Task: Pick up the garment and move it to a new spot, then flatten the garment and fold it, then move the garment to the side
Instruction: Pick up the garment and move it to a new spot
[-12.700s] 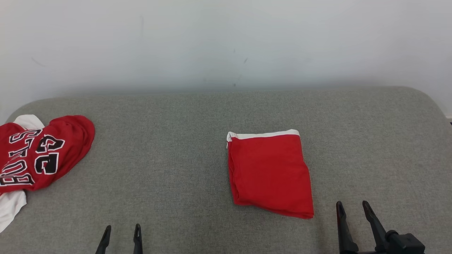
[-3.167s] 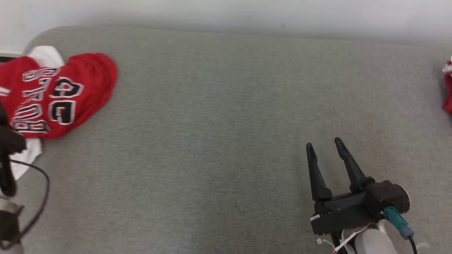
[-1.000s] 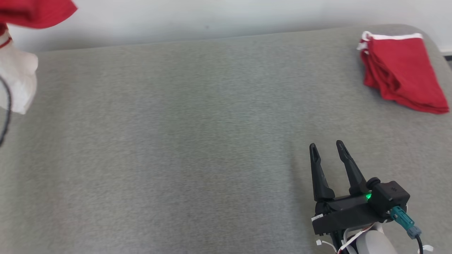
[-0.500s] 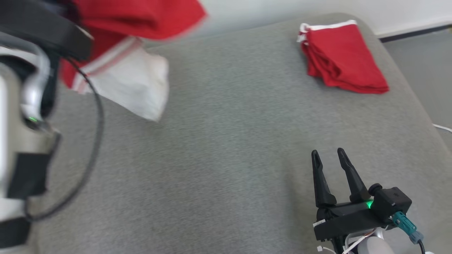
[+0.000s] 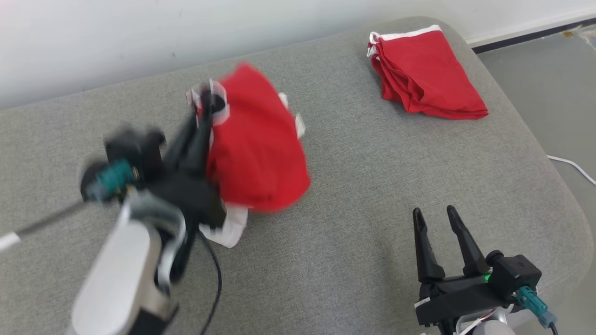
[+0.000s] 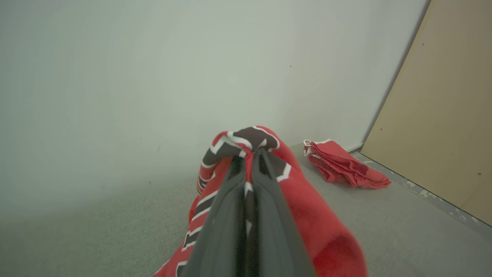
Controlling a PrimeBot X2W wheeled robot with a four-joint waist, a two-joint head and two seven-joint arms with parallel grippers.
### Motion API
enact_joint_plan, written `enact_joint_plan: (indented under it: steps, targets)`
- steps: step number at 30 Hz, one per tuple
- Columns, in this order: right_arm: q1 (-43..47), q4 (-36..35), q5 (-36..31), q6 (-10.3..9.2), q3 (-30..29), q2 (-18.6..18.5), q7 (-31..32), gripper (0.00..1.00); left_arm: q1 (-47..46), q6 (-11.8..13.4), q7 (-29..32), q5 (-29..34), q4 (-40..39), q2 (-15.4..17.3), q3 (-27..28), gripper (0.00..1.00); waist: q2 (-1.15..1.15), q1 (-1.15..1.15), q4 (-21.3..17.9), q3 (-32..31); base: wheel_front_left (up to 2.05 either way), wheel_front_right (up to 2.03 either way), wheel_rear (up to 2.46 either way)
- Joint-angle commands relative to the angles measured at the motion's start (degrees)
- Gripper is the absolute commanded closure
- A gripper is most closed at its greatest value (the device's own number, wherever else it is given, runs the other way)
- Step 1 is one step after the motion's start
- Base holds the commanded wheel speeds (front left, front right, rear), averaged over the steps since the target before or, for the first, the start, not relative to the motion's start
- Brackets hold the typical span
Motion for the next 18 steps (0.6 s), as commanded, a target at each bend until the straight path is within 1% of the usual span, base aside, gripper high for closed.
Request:
enact_joint_plan:
  steps: [1,4,7,10,11,12,14,18]
  targets:
    - [0.65,0.08,-0.35,-0.14,0.28,0.1,0.0,0.0,2.69,0.3,-1.04,-0.59,1.42,-0.44,0.15,1.0,0.0,0.0,0.18,-0.07,0.0,0.0,0.0]
    - [0.55,0.44,-0.63,-0.14,0.6,0.1,0.0,0.0,7.6,0.6,-3.36,-1.78,5.55,-1.02,0.28,1.0,0.0,0.0,0.55,-0.17,0.0,0.0,0.0]
    - [0.77,0.66,-0.93,-0.14,0.64,0.1,0.0,0.0,10.85,-0.14,-5.3,-2.49,10.01,-1.8,-0.6,1.0,0.0,0.0,1.25,-0.48,0.0,0.0,0.0]
    - [0.59,0.77,-1.15,-0.14,0.41,0.08,0.0,0.0,11.69,-0.79,-7.23,-2.66,13.38,-2.58,-1.27,1.0,0.0,0.0,2.15,-0.85,0.0,0.0,0.0]
    - [0.61,0.61,-1.48,-0.14,0.36,0.11,0.0,0.0,11.11,-1.2,-9.17,-2.53,14.41,-3.2,-1.62,0.18,0.0,0.0,3.01,-1.34,0.0,0.0,0.0]
    - [0.78,0.51,-1.58,-0.14,0.34,0.09,0.0,0.0,10.76,-1.23,-10.15,-2.47,14.77,-3.52,-1.75,0.0,0.0,0.0,3.48,-1.69,0.0,0.0,0.0]
    - [1.41,0.42,-2.0,-0.14,0.51,0.08,0.0,0.0,10.16,-1.62,-11.97,-1.92,15.29,-3.82,-2.2,0.0,0.0,0.0,4.65,-2.67,0.0,0.0,0.0]
    - [2.74,0.3,-2.65,-0.14,0.44,0.07,0.0,0.0,9.42,-1.53,-14.69,-1.73,15.07,-4.04,-1.88,0.0,0.0,0.0,7.17,-5.01,0.0,0.0,0.0]
